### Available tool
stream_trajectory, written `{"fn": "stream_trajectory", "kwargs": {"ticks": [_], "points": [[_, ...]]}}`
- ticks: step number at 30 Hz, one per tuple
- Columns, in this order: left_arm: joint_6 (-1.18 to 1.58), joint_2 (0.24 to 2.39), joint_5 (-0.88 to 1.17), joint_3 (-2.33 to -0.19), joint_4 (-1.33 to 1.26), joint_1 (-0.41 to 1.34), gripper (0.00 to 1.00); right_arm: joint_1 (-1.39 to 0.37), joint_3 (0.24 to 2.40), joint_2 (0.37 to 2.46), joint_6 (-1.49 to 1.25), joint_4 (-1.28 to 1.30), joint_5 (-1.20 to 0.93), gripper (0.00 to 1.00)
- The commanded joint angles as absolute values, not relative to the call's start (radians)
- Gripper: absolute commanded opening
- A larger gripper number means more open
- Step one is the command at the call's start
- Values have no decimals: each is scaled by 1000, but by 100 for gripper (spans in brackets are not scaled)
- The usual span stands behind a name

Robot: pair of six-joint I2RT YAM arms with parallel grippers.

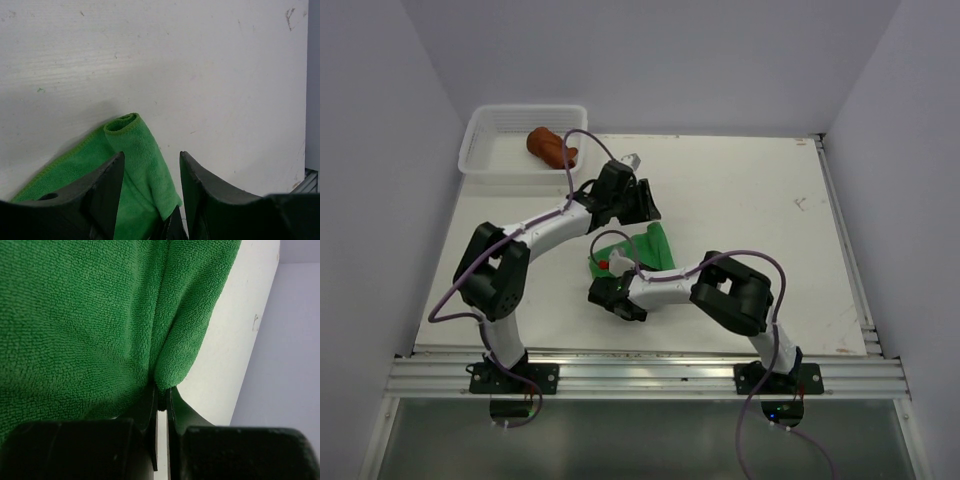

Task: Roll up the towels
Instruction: Roll the towel

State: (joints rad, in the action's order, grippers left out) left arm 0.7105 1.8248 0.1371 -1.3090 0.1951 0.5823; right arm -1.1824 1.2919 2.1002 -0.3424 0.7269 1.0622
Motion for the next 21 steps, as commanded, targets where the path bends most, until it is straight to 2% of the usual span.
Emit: {"fn": "stream_trajectory", "kwargs": {"ticks": [1,8,21], "points": [[686,1769,204,-1286,117,574,52,-1192,1327,2135,-338,715,993,0],[658,1822,267,-1331,155,595,50,-1193,1353,2169,-318,723,974,0],[565,1957,186,-1469,356,635,51,-1192,1356,2189,-311,719,953,0]]}}
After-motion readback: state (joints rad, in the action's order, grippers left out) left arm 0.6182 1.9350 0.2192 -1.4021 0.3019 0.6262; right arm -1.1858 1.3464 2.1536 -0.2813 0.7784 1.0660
